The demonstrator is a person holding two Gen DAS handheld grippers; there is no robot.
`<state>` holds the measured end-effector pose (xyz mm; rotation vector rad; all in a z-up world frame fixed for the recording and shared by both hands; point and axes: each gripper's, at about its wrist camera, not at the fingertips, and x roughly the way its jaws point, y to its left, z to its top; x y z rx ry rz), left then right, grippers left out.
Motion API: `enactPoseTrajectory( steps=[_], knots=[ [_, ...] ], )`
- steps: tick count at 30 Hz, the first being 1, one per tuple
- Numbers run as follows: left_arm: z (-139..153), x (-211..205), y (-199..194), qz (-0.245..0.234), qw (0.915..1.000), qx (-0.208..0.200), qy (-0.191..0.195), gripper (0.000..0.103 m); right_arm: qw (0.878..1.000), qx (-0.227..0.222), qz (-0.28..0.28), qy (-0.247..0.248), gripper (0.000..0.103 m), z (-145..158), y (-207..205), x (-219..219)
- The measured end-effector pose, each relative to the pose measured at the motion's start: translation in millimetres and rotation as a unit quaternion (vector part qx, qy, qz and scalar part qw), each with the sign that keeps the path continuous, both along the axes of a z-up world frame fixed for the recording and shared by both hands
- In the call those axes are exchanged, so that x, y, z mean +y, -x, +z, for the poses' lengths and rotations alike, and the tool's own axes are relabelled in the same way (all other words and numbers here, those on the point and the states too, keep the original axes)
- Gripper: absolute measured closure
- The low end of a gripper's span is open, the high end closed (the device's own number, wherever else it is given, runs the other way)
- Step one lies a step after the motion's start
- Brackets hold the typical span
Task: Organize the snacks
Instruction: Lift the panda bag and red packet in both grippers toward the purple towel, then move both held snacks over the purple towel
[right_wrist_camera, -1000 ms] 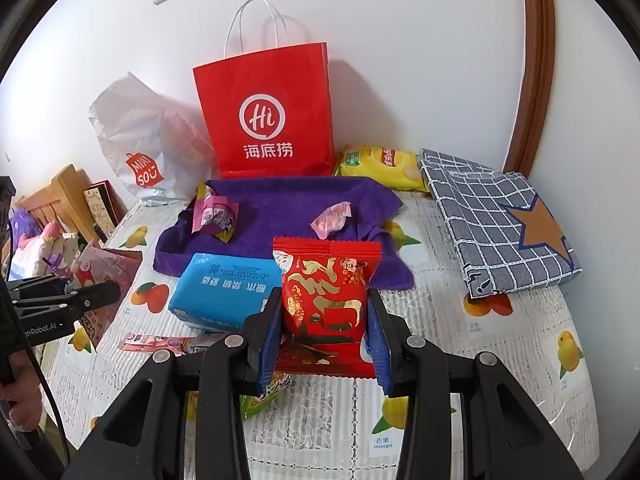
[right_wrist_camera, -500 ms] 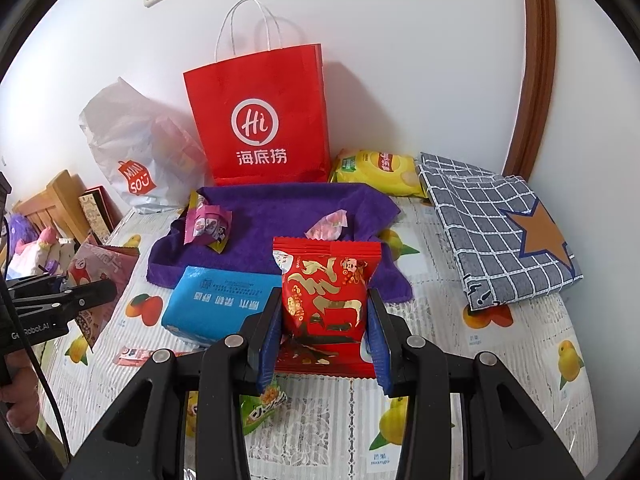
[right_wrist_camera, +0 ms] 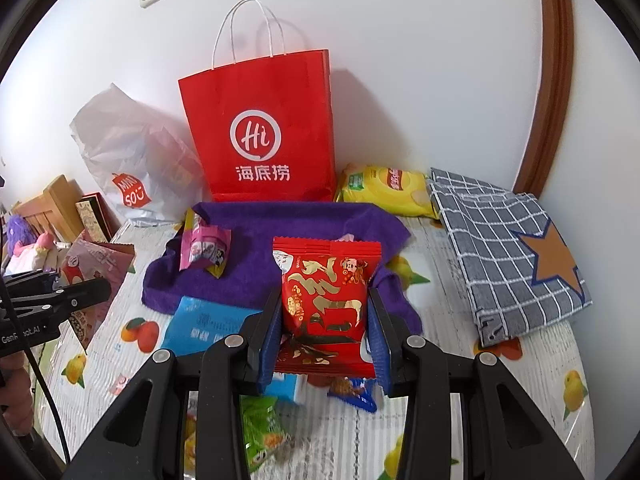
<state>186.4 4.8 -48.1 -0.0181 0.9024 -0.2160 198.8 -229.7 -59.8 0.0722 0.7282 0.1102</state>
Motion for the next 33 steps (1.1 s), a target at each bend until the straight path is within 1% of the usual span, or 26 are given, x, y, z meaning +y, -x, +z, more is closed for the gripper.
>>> enactPoseTrajectory(
  steps=[7, 12, 17, 23, 27, 33],
  knots=[
    [3, 16, -27, 0.021, 0.9998, -0.001, -0.002, 0.065, 1.0, -0.005, 0.003, -0.002, 0.064, 2, -27, 4],
    [-2, 33, -52, 0.044, 0.999, 0.007, 0.002, 0.065, 1.0, -0.002, 0.001, -0.007, 0.064, -4, -50, 3],
    [-7, 41, -76, 0.057, 0.9982, 0.014, 0.006, 0.065, 1.0, 0.004, -0.002, -0.007, 0.064, -11, -73, 1],
    [-17, 37, -106, 0.056, 0.9979, 0.025, 0.021, 0.065, 1.0, 0.02, -0.007, -0.015, 0.064, -28, -102, -4],
    [-29, 23, -125, 0.042, 0.9978, 0.039, 0.033, 0.065, 0.999, 0.037, -0.006, -0.017, 0.064, -48, -118, -3],
    [-50, 3, -141, 0.019, 0.9975, 0.057, 0.039, 0.065, 0.998, 0.057, 0.008, -0.019, 0.064, -76, -134, 1]
  ],
)
